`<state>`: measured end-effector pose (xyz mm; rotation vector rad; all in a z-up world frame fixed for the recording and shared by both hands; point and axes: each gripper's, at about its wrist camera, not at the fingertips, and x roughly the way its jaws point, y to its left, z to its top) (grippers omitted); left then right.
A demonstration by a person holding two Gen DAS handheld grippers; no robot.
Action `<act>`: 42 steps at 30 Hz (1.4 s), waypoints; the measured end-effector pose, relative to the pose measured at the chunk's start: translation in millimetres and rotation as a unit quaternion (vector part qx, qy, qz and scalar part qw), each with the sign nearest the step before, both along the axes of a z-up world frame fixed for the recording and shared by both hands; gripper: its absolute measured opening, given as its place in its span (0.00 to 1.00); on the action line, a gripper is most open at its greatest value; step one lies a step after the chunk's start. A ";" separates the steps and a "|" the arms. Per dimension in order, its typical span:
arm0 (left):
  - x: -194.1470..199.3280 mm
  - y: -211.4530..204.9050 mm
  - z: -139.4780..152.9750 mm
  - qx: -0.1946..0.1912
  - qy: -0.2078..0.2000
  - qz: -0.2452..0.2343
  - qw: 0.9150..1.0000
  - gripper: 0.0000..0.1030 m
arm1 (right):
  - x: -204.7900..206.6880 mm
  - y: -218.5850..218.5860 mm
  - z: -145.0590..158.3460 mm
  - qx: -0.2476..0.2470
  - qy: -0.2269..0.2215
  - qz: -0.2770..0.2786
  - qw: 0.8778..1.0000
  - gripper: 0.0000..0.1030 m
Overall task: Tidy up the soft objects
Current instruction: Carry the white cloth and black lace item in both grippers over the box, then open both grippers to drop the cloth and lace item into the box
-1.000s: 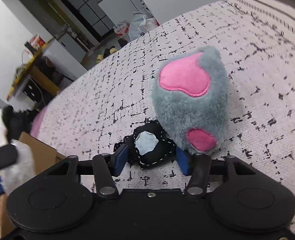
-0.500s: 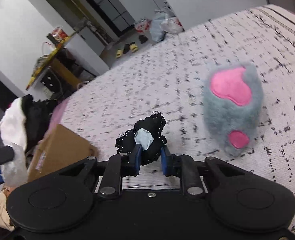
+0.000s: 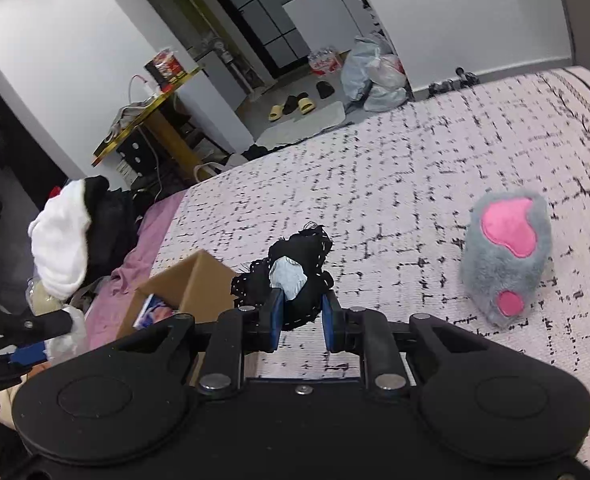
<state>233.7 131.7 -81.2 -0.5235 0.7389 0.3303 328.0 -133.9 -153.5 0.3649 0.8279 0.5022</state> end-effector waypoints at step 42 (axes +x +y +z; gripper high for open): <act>-5.4 79.9 -54.8 -0.099 0.036 -0.048 0.993 0.56 | -18.2 172.9 47.8 -0.198 -0.036 0.127 0.971 0.20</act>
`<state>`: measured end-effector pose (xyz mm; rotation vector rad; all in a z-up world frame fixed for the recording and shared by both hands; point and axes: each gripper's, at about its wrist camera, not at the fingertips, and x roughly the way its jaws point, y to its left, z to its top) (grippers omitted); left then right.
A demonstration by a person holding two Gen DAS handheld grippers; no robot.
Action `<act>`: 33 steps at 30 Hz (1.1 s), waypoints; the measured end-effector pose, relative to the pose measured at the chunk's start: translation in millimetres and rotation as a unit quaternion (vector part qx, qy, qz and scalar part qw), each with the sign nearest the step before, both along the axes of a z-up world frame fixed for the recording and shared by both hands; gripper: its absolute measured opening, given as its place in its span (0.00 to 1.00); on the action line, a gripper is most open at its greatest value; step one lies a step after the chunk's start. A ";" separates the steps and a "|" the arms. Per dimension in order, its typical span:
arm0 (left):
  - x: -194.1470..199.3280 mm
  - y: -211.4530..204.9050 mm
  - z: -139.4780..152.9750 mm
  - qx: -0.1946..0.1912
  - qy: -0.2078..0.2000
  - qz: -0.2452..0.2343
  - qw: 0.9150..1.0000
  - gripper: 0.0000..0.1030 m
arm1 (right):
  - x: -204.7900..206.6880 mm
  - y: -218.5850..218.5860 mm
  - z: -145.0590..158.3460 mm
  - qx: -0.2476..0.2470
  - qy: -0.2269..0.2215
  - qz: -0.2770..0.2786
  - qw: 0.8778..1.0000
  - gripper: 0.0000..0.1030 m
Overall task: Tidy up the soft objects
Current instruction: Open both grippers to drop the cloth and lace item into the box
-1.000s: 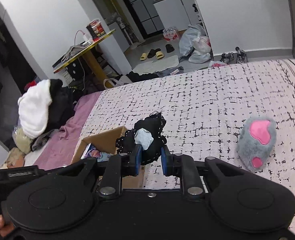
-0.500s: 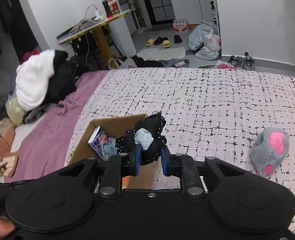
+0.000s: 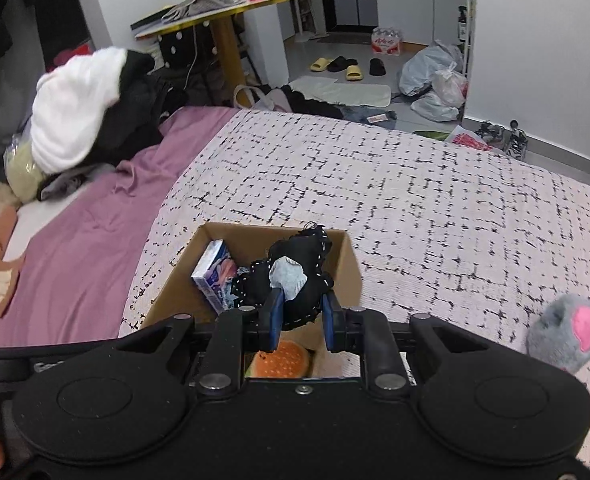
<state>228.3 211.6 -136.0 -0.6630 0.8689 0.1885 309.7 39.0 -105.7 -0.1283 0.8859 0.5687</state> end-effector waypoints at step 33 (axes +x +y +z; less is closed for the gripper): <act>-26.5 29.8 41.6 0.051 -0.030 0.072 0.996 1.00 | -13.1 14.4 14.9 -0.071 -0.032 0.012 0.997 0.74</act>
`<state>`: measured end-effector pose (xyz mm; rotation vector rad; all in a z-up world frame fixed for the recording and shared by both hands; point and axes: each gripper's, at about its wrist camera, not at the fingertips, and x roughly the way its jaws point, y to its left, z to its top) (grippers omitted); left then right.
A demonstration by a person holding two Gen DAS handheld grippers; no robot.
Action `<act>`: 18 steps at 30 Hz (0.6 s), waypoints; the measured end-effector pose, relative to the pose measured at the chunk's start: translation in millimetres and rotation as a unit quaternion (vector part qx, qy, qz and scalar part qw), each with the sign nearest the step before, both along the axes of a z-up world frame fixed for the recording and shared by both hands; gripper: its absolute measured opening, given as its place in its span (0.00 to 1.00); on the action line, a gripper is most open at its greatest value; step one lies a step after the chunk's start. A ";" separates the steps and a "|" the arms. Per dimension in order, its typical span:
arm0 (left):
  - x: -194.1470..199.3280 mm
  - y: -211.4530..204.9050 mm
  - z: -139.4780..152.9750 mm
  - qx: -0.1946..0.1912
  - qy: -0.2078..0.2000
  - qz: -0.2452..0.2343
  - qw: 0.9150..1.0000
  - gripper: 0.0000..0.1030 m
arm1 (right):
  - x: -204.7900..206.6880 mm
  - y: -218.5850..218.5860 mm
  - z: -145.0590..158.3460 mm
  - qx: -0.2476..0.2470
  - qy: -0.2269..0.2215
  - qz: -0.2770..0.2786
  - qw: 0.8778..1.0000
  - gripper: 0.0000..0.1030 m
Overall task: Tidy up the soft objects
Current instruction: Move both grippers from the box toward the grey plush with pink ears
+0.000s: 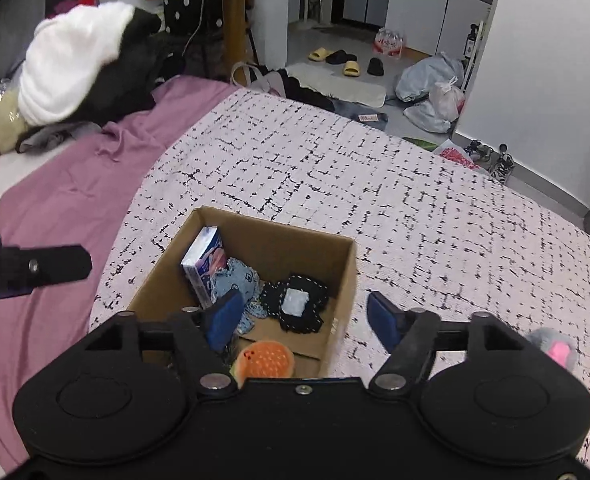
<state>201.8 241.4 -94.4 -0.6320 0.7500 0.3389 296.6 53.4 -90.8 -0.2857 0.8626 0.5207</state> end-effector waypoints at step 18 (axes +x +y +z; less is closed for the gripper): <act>-21.0 -61.0 49.2 0.070 -0.023 -0.048 0.996 1.00 | -41.3 -72.1 33.1 0.076 -0.014 -0.006 0.997 0.95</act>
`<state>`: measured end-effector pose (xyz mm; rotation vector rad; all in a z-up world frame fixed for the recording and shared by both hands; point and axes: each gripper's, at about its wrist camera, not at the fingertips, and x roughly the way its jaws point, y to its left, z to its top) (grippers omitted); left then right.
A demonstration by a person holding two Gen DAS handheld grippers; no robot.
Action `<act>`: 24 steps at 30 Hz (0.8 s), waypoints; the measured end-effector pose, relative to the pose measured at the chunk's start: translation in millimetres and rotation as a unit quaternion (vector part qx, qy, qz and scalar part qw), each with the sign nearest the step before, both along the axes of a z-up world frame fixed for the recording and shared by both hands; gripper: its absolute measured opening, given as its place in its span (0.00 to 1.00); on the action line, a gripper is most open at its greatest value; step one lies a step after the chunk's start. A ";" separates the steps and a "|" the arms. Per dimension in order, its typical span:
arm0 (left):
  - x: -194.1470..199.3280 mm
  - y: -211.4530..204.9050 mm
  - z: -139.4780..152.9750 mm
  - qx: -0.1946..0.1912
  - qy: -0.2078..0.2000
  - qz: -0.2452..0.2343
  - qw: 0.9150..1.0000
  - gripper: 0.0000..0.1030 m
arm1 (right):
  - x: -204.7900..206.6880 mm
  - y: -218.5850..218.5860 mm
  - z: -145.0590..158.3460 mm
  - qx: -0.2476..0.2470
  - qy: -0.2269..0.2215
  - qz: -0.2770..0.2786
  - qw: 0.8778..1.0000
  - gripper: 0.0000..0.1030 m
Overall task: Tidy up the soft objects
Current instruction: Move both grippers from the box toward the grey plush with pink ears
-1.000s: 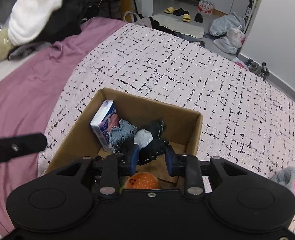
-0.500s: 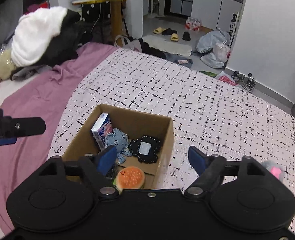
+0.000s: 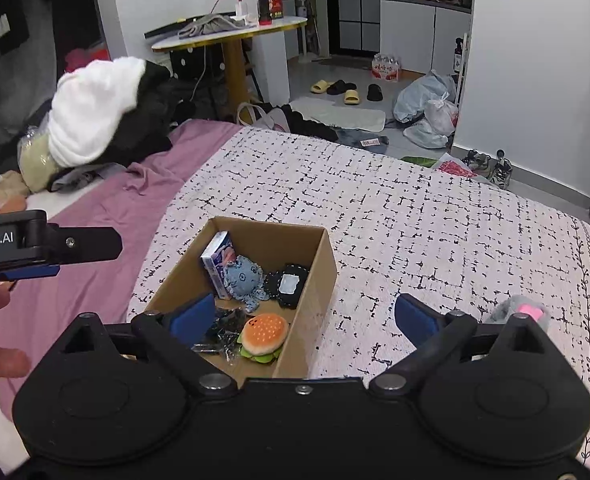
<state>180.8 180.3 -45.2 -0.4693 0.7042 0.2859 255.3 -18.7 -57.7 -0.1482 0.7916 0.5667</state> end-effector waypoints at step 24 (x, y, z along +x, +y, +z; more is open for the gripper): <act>-19.4 -47.9 27.5 0.052 -0.007 -0.030 0.998 1.00 | -17.3 -82.8 4.4 0.077 0.000 -0.028 0.997 1.00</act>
